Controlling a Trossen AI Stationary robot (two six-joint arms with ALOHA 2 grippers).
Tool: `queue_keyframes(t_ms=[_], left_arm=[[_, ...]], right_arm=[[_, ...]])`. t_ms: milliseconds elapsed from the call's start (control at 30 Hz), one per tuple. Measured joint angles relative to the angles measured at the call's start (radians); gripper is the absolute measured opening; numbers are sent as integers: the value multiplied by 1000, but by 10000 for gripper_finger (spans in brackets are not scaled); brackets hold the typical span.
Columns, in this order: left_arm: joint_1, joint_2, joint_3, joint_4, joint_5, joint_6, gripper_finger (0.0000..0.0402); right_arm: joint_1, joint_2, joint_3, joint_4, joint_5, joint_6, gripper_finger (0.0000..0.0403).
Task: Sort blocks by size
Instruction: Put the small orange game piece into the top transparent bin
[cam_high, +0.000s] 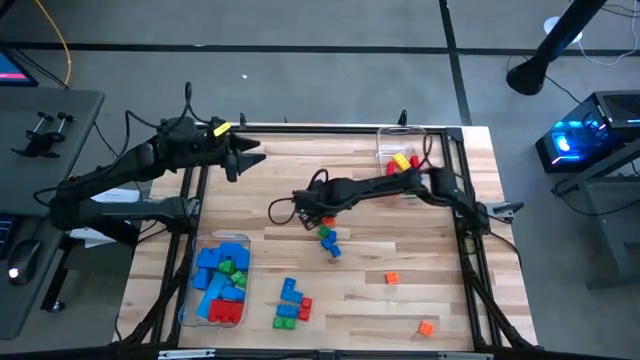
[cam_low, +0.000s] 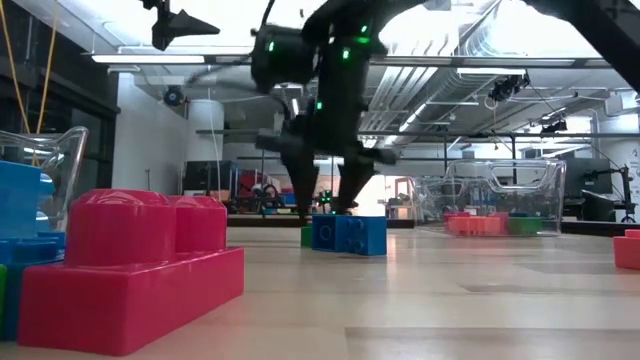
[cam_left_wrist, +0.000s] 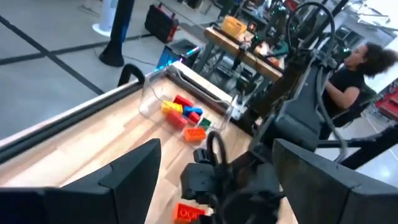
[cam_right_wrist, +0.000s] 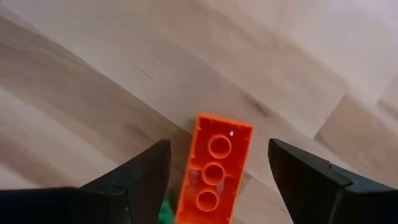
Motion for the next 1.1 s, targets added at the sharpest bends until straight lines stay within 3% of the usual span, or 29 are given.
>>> queue_keyframes(t_ms=[233, 400, 500, 600, 867, 1100], left_arm=[[0, 0, 0, -20, 1, 1, 294], [0, 4, 0, -22, 1, 1, 294], [0, 5, 0, -16, 1, 0, 294], [0, 5, 0, 1, 1, 1, 294], [3, 5, 0, 40, -2, 0, 294], [3, 5, 0, 39, -3, 0, 294]], right_arm=[[0, 44, 4, -45, -35, 49, 265], [-2, 56, 5, -22, -81, -17, 258], [0, 53, 6, -24, -83, -98, 214], [1, 16, 2, -94, -41, -162, 130], [-88, -232, -20, -409, 198, -260, 136], [-278, -654, -422, -350, 217, -140, 136]])
